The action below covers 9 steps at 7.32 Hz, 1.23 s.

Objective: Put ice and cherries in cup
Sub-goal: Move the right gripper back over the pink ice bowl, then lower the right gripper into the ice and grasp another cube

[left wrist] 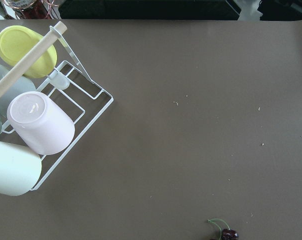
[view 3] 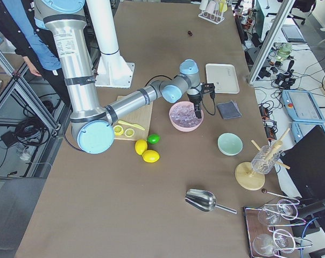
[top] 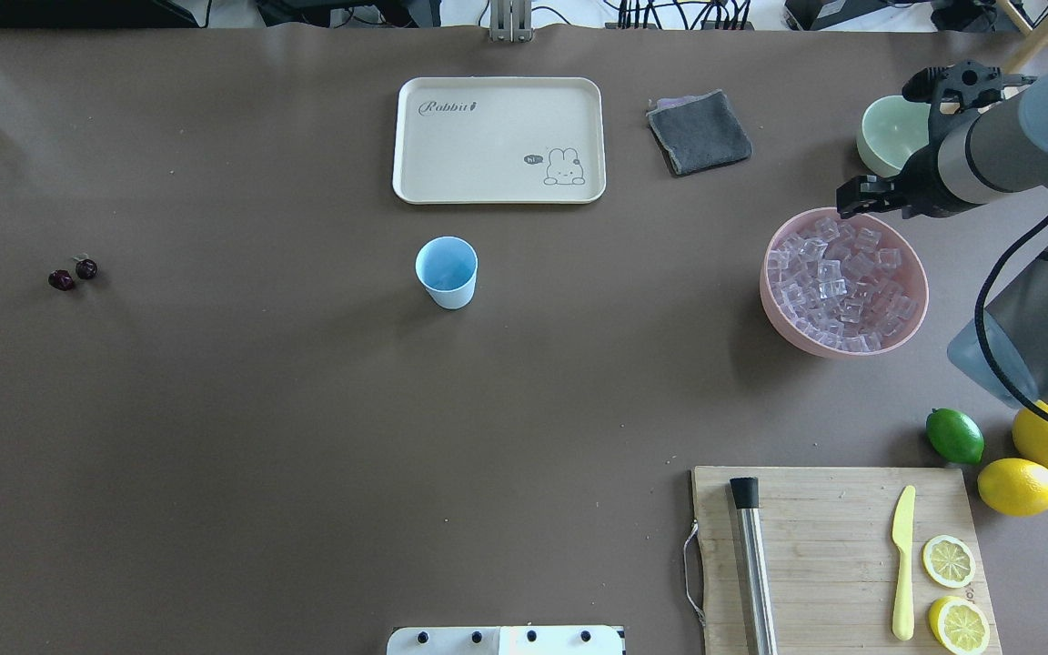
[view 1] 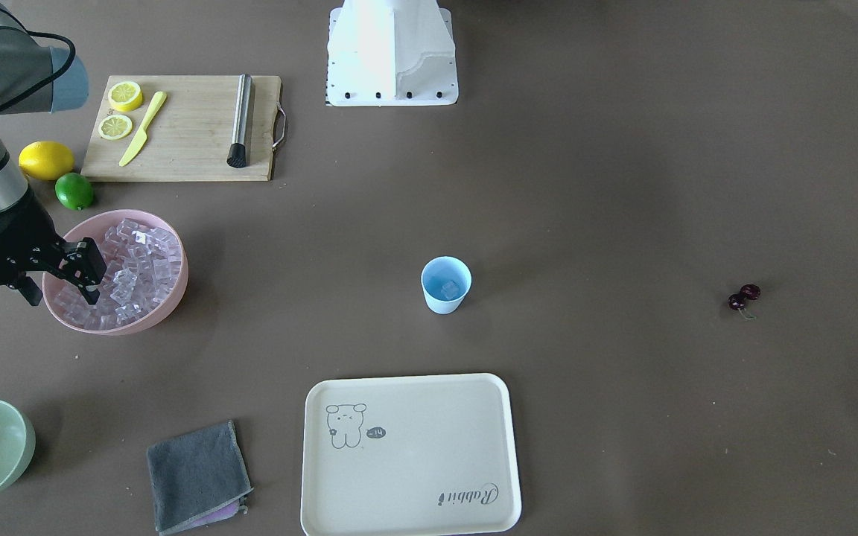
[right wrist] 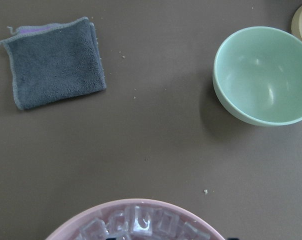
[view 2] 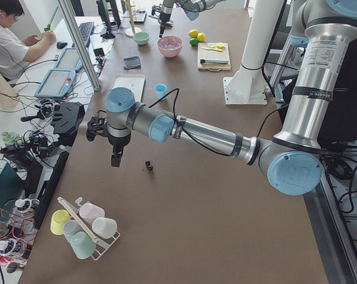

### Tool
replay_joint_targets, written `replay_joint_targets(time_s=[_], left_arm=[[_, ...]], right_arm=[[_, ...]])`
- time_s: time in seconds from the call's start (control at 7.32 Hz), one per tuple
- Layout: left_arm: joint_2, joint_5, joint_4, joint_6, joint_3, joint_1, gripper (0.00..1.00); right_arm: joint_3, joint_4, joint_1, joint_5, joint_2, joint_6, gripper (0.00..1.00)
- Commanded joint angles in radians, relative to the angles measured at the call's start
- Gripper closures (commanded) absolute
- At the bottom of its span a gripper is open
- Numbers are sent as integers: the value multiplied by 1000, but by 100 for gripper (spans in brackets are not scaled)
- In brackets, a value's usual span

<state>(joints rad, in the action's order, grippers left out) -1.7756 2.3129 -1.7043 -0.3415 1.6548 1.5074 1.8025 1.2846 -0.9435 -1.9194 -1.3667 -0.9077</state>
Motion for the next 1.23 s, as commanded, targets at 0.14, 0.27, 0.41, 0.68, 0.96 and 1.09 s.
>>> replay_joint_targets(time_s=[0.14, 0.27, 0.41, 0.68, 0.96, 1.09], left_arm=[[-1, -1, 0, 1, 5, -1, 2], [-1, -1, -1, 1, 0, -1, 2], [-4, -1, -2, 1, -3, -1, 2], [-4, 0, -2, 1, 5, -3, 2], [-5, 0, -3, 1, 5, -3, 2], [-8, -1, -3, 1, 5, -3, 2]], right_arm=[[0, -1, 60, 14, -15, -33, 25], [3, -1, 84, 16, -35, -33, 25], [17, 1, 95, 14, -37, -34, 25], [14, 1, 118, 37, -51, -42, 27], [-1, 4, 158, 80, -57, -45, 30], [-3, 4, 167, 86, -55, -45, 30]])
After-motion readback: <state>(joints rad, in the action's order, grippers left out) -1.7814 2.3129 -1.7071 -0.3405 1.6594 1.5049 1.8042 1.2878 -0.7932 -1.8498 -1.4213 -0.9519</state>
